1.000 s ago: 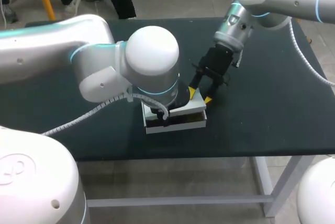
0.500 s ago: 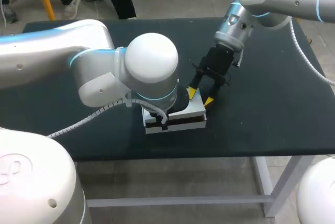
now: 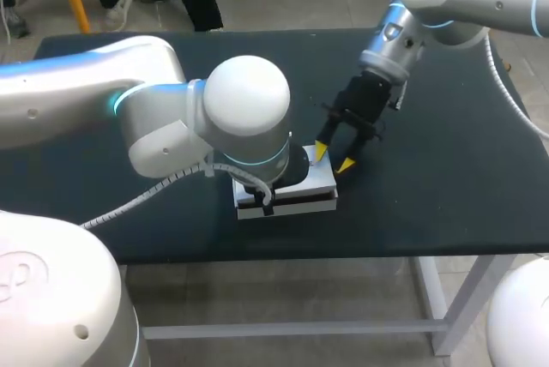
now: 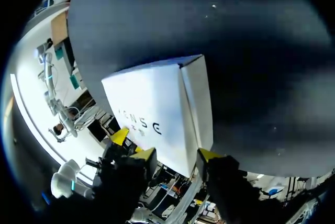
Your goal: Assemble the packaging by folding the flat box into shape, placing the metal phone stand inside, and closing the box properly
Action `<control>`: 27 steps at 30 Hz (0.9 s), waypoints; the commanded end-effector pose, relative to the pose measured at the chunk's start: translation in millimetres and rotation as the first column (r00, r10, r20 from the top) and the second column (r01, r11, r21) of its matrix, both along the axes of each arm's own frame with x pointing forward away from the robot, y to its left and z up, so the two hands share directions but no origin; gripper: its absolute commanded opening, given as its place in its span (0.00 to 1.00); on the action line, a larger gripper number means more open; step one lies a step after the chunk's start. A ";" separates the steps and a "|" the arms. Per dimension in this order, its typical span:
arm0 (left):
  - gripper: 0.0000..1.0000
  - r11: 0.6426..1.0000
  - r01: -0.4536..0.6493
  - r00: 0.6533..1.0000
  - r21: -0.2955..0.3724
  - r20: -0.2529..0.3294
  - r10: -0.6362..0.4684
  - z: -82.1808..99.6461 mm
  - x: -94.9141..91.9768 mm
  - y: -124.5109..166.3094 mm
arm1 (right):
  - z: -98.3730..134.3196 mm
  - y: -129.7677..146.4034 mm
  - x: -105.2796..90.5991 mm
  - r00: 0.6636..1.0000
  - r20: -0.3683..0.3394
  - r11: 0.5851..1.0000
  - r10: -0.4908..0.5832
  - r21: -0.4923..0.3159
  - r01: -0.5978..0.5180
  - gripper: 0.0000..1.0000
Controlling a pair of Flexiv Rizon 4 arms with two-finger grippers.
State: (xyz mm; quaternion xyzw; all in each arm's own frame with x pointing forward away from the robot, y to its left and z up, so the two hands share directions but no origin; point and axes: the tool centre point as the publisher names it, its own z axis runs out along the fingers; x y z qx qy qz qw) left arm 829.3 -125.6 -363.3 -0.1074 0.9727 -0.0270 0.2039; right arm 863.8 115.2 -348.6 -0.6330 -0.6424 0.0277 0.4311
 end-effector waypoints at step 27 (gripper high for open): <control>0.51 1.000 0.006 1.000 0.012 -0.001 -0.006 1.2 -3.0 -2.6 | 13.2 5.6 -41.1 0.982 0.187 1.000 0.026 0.012 -0.029 0.00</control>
